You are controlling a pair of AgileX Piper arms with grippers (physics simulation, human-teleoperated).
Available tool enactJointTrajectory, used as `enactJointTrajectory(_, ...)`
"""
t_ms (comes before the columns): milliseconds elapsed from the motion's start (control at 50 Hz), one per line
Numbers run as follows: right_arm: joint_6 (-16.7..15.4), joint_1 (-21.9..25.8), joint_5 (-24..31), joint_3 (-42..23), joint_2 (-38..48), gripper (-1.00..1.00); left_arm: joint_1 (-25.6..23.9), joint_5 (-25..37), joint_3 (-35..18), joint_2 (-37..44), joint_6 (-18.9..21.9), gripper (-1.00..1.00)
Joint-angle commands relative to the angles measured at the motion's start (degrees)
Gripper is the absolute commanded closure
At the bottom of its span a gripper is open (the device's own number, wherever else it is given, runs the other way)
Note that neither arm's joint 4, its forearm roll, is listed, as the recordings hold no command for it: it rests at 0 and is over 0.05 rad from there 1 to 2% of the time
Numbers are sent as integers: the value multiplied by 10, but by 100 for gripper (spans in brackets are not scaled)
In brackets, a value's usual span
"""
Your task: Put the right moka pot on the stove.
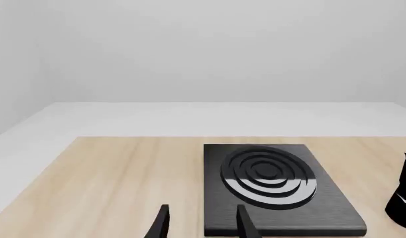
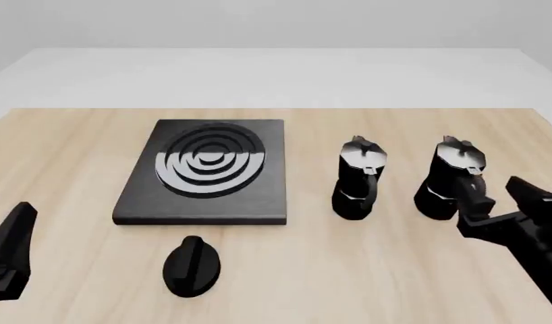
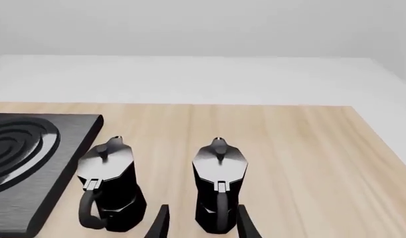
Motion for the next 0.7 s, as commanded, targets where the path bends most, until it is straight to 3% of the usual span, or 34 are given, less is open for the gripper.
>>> enactJointTrajectory(20, 2, 3, -125, -5, 144, -100, 0, 0, 0, 0, 0, -100)
enactJointTrajectory(260, 4, -1, -189, -26, 239, -100, 0, 0, 0, 0, 0, -100)
enactJointTrajectory(700, 3, -17, -193, -61, 288, -100, 0, 0, 0, 0, 0, -100)
